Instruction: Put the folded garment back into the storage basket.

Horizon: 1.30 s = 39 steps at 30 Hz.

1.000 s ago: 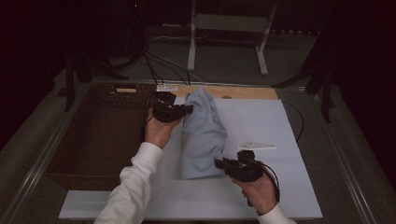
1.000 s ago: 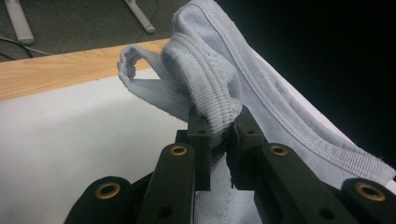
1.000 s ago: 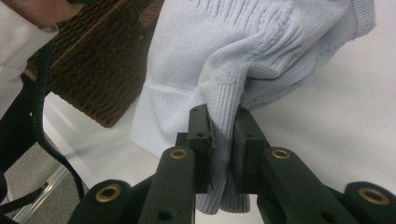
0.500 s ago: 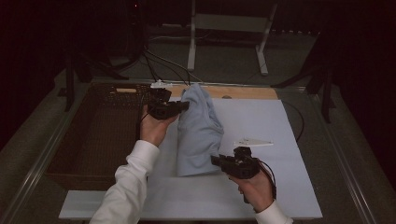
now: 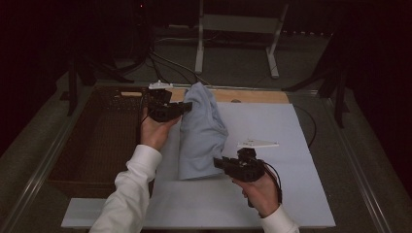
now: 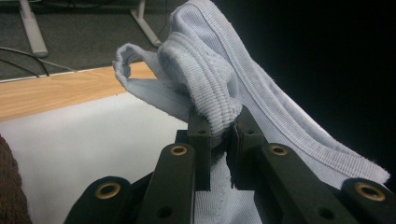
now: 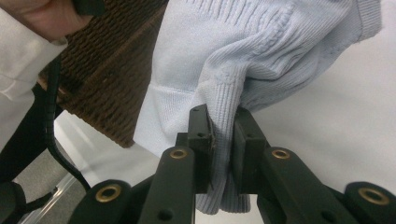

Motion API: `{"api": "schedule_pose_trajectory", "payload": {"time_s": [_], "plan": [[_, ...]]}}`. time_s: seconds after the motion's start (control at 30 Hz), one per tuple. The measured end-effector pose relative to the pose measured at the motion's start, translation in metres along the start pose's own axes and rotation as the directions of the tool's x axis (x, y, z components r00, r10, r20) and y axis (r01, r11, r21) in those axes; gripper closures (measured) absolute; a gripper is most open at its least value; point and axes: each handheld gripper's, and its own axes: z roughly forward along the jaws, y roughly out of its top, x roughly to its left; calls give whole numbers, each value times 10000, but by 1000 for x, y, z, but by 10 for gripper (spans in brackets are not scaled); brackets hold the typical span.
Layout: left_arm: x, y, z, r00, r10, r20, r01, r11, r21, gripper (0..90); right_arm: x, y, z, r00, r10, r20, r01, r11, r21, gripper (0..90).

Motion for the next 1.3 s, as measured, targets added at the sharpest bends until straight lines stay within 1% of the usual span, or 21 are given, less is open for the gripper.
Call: {"api": "schedule_pose_trajectory", "payload": {"time_s": [0.23, 0.73, 0.93, 1.1, 1.3], "plan": [[2, 4, -4, 10000, -30, 21, 30, 9999, -148, 817, 3, 6, 2, 9999, 36, -124, -37, 9999, -94, 808], [8, 12, -15, 10000, 54, 12, -53, 9994, -334, 817, 13, 21, 8, 9993, -128, -359, 119, 9996, -255, 808], [11, 16, -20, 10000, 74, -48, -76, 9992, -389, 817, 19, 29, 12, 9985, -181, -524, 165, 9994, -308, 808], [12, 20, -26, 10000, 77, -21, -78, 9987, -512, 817, 21, 36, 12, 9978, -132, -648, 107, 9991, -399, 808], [15, 24, -31, 10000, 9, -20, -11, 9980, -632, 817, 24, 44, 13, 9974, -242, -672, 209, 9986, -489, 808]]}}
